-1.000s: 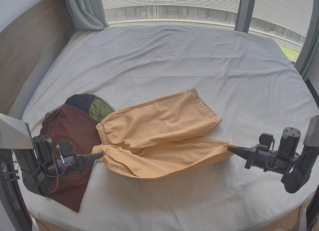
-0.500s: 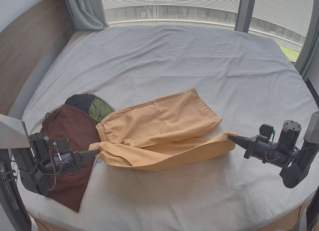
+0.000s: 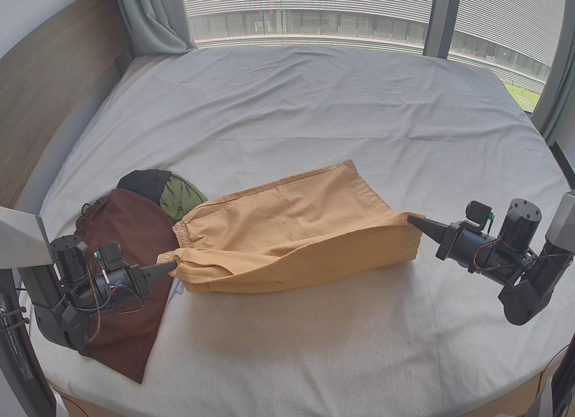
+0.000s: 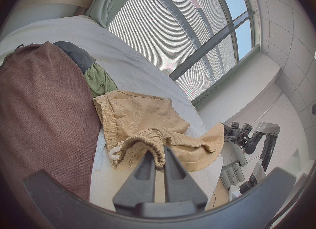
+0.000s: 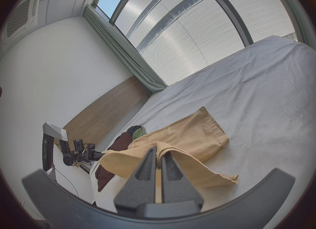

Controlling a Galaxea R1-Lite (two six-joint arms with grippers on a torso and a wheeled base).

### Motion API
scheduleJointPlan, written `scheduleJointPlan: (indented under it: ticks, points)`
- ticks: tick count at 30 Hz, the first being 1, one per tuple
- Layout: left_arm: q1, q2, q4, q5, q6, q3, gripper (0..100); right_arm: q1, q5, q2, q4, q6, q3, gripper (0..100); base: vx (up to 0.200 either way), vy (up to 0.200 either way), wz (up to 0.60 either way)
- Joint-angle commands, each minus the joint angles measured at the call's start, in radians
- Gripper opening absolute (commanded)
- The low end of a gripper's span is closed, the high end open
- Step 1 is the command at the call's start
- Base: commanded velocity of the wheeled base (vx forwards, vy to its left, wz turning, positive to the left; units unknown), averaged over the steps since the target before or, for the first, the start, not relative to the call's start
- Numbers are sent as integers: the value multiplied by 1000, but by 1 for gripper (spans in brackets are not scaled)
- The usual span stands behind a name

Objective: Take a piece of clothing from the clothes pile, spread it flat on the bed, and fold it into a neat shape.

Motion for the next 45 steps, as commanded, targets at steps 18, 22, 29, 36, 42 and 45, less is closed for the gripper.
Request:
scheduleJointPlan:
  ticks: [18, 22, 29, 36, 42, 45]
  points:
    - [-19, -13, -1, 55, -93, -56, 0, -5, 1, 38, 10, 60, -192, 0, 0, 0, 0]
    - [-21, -11, -1, 73, -115, -70, 0, -7, -1, 74, 10, 68, -249, 0, 0, 0, 0]
    - [-33, -10, -1, 119, -149, -96, 0, -7, -1, 121, 12, 80, -339, 0, 0, 0, 0]
    - [-36, -2, -1, 128, -162, -108, 0, -8, -1, 182, 9, 83, -431, 0, 0, 0, 0]
    - [-42, -1, -1, 159, -216, -134, 0, -1, -1, 236, 20, 115, -551, 0, 0, 0, 0]
    - [-47, 10, -1, 170, -216, -148, 0, 1, -1, 251, 66, 117, -589, 0, 0, 0, 0]
